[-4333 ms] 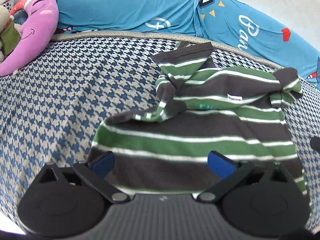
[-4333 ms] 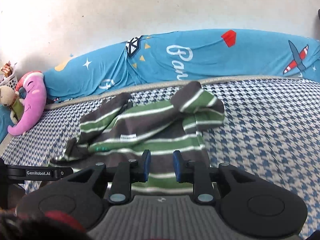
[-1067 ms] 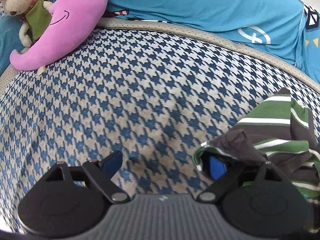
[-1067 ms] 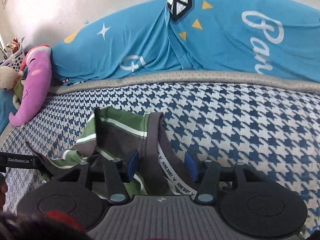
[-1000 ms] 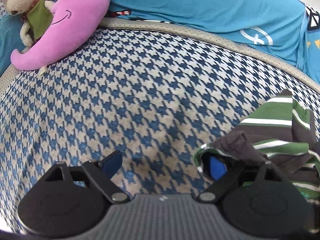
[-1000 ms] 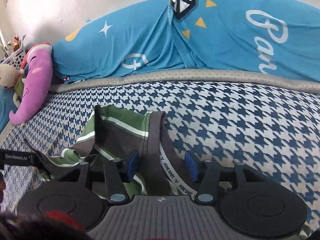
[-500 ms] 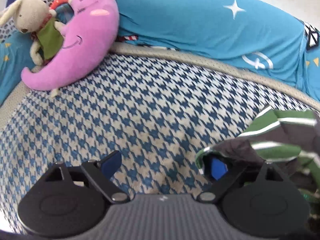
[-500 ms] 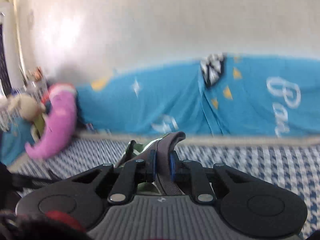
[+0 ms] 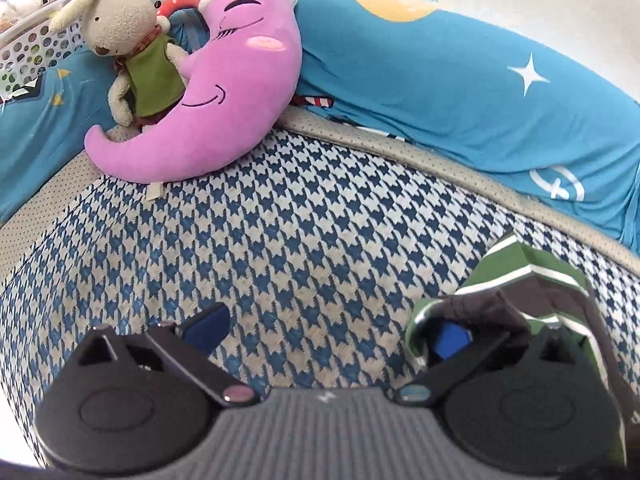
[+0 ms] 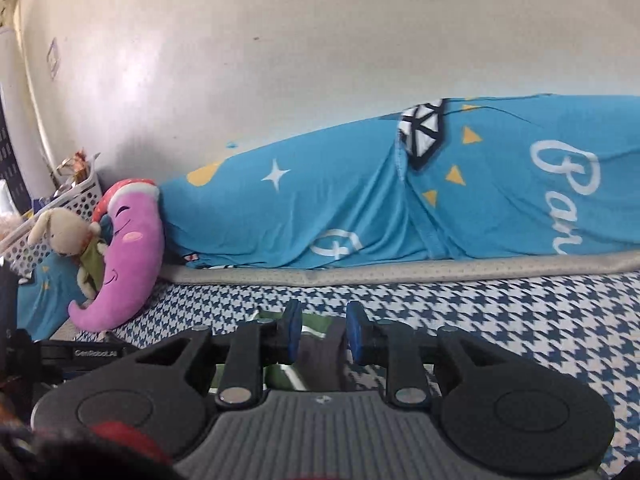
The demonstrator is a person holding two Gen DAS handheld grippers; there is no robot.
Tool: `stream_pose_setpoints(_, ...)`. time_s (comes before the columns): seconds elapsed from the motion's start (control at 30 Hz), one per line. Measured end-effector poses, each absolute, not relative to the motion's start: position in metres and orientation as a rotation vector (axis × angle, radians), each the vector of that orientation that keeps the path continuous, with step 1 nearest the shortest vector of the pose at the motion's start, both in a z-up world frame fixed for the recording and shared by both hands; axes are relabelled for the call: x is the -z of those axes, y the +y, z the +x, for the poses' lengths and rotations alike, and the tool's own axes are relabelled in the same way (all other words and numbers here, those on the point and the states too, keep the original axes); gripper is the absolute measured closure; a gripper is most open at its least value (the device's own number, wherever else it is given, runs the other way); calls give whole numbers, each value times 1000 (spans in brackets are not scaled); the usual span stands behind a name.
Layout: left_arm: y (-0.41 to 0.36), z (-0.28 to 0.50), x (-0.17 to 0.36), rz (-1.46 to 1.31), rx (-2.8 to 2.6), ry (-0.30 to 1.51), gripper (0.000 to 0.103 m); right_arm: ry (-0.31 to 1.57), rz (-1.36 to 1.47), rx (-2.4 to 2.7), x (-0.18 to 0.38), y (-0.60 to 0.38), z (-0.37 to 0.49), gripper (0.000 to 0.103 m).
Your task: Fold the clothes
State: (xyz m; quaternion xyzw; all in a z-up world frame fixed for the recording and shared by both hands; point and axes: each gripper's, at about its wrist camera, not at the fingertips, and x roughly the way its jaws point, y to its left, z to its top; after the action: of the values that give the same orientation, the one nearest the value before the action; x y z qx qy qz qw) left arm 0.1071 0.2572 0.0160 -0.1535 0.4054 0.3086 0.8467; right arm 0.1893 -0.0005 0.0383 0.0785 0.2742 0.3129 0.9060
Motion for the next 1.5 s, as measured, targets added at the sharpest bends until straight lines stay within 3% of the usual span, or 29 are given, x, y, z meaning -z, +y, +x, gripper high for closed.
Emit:
stream_pose_setpoints(0.47, 267, 108, -7, -356, -640, 938, 0, 719, 48, -660, -17, 0, 186, 78)
stream_pose_setpoints(0.73, 270, 100, -12, -365, -630, 903, 0, 750, -37, -648, -11, 10, 177, 71)
stream_pose_setpoints(0.83, 268, 106, -2, -331, -622, 974, 0, 768, -55, -637, -7, 12, 177, 70)
stream_pose_setpoints(1.5, 216, 110, 13, -202, -496, 1025, 0, 748, -21, -611, -30, -7, 163, 69)
